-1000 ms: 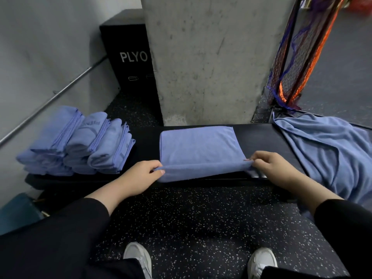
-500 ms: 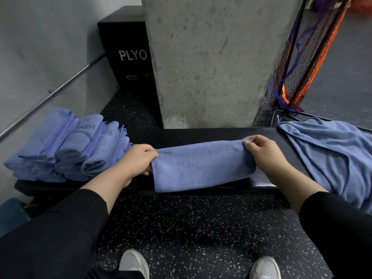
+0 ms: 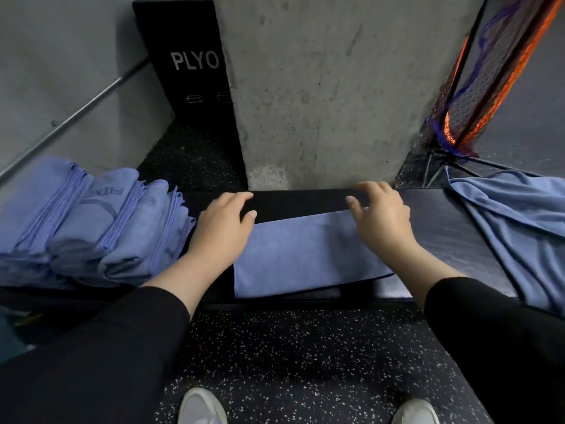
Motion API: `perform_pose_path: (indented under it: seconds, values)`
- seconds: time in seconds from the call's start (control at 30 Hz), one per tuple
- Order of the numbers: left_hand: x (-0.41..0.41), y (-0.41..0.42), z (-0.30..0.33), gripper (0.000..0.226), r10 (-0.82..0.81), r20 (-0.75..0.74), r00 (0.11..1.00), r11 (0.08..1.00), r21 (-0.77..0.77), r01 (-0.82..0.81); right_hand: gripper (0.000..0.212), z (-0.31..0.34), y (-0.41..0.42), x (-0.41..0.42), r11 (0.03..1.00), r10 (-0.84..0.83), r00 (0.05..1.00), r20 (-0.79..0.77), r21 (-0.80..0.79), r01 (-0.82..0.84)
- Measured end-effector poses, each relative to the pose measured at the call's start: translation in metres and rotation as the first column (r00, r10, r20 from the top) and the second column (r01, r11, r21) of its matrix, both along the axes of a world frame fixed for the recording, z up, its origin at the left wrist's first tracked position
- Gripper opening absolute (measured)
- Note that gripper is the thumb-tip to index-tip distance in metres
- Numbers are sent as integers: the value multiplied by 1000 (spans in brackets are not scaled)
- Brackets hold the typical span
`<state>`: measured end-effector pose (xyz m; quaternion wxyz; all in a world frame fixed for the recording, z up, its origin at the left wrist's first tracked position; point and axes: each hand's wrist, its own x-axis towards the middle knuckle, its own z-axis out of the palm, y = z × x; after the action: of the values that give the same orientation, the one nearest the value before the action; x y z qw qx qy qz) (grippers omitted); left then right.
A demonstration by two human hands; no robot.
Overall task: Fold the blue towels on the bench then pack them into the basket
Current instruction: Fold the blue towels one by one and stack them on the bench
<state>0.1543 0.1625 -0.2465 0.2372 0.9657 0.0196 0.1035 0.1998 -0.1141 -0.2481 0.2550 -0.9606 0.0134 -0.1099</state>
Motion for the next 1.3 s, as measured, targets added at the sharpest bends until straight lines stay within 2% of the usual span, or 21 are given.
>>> perform_pose_path:
  seconds: [0.07, 0.13, 0.23, 0.3, 0.37, 0.6, 0.73, 0.8, 0.87, 0.93, 1.0, 1.1, 1.17, 1.3]
  values:
    - [-4, -14, -7, 42, -171, -19, 985, 982, 77, 172, 32, 1, 13, -14, 995, 102, 994, 42, -24, -101]
    - [-8, -23, -19, 44, -293, -96, 951, 938, 165, 306, 30, -3, 23, -29, 985, 171, 985, 14, -37, -170]
    - [-13, -24, -41, 50, -360, -224, 905, 869, 273, 413, 40, -18, 33, -53, 957, 228, 960, -160, -143, -251]
    - [-15, -21, -49, 55, -360, -245, 900, 852, 308, 424, 53, -30, 33, -65, 947, 179, 930, -320, -199, -251]
    - [-18, -20, -49, 58, -349, -256, 901, 853, 311, 419, 63, -38, 30, -70, 933, 169, 913, -371, -237, -269]
    - [-19, -9, -37, 57, -247, -299, 922, 922, 221, 318, 70, -45, 9, -38, 882, 298, 901, -314, -270, -386]
    - [-26, -5, -35, 50, -274, -296, 915, 913, 220, 344, 82, -45, -10, -22, 844, 410, 876, -255, -259, -470]
    - [-31, -5, -35, 50, -272, -311, 911, 909, 227, 349, 75, -45, -14, -17, 852, 431, 872, -231, -215, -477]
    - [-35, -6, -35, 52, -243, -318, 916, 915, 239, 325, 56, -42, -10, -18, 870, 435, 886, -160, -181, -459]
    - [-38, -7, -36, 54, -200, -316, 927, 923, 258, 287, 37, -34, 0, -24, 856, 466, 885, 1, -253, -451]
    - [-43, -7, -36, 55, -160, -323, 933, 928, 273, 254, 27, -25, 12, -37, 849, 474, 878, 72, -303, -433]
    - [-52, -9, -33, 56, -135, -343, 930, 931, 277, 237, 29, -18, 31, -59, 877, 385, 919, -86, -277, -393]
    - [-57, -8, -31, 56, -131, -330, 935, 928, 290, 232, 34, -23, 37, -69, 862, 334, 930, -156, -349, -368]
    - [-67, 2, -29, 49, -232, -252, 940, 902, 306, 305, 29, -31, 30, -67, 816, 372, 921, -116, -432, -384]
